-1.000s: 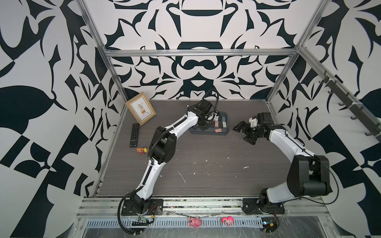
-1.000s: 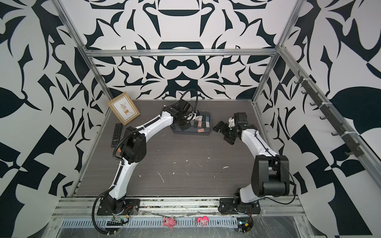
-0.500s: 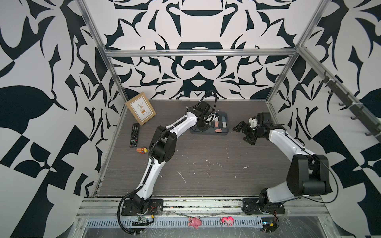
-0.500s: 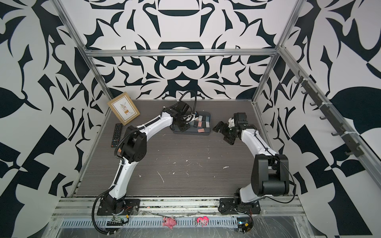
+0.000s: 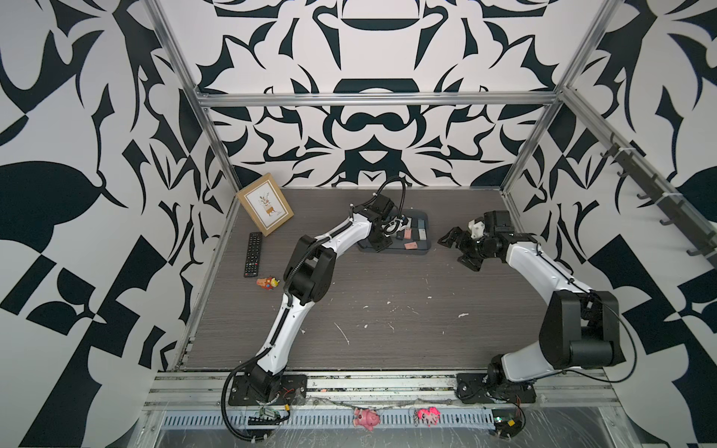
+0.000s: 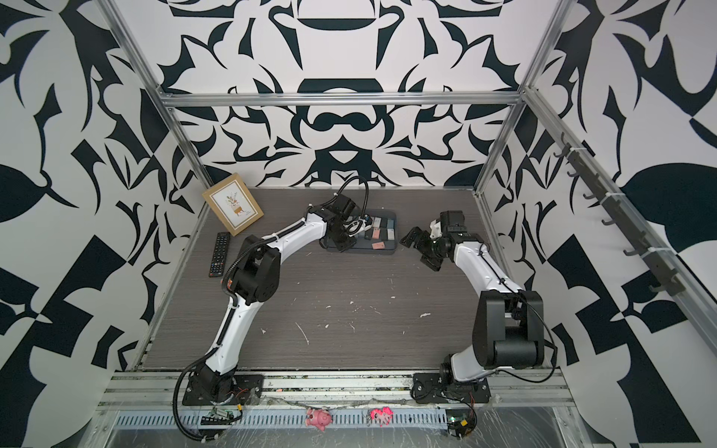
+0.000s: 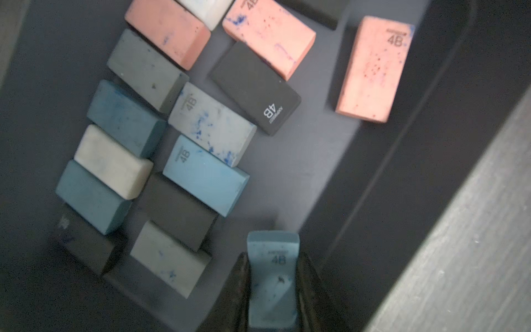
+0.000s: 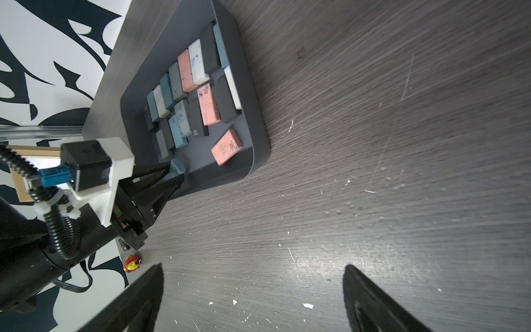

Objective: Put the eraser in the storage box
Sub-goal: Place the eraser in the storage box.

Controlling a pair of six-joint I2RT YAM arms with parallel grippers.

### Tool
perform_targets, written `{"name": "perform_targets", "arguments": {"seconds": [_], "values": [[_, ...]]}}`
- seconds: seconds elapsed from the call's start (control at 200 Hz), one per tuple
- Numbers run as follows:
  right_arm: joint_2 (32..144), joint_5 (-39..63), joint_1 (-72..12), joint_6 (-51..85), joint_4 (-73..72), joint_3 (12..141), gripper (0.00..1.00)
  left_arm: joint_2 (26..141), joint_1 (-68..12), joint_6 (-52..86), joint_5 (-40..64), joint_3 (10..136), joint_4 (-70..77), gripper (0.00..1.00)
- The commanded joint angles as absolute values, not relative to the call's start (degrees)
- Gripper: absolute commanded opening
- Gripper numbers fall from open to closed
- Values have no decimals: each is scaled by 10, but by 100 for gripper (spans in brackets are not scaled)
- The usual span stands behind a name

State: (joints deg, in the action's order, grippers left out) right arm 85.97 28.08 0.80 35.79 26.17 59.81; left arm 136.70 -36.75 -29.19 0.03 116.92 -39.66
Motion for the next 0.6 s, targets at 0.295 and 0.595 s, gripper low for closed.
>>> {"name": "perform_targets", "arguments": {"seconds": [0.295,0.595], "values": [[867,281,11,358,251,619,98,1387,-363,-293,8,1174,-403,36],[868,281,11,358,255,628,98,1369,-362,-281,3,1183,-403,39]]}}
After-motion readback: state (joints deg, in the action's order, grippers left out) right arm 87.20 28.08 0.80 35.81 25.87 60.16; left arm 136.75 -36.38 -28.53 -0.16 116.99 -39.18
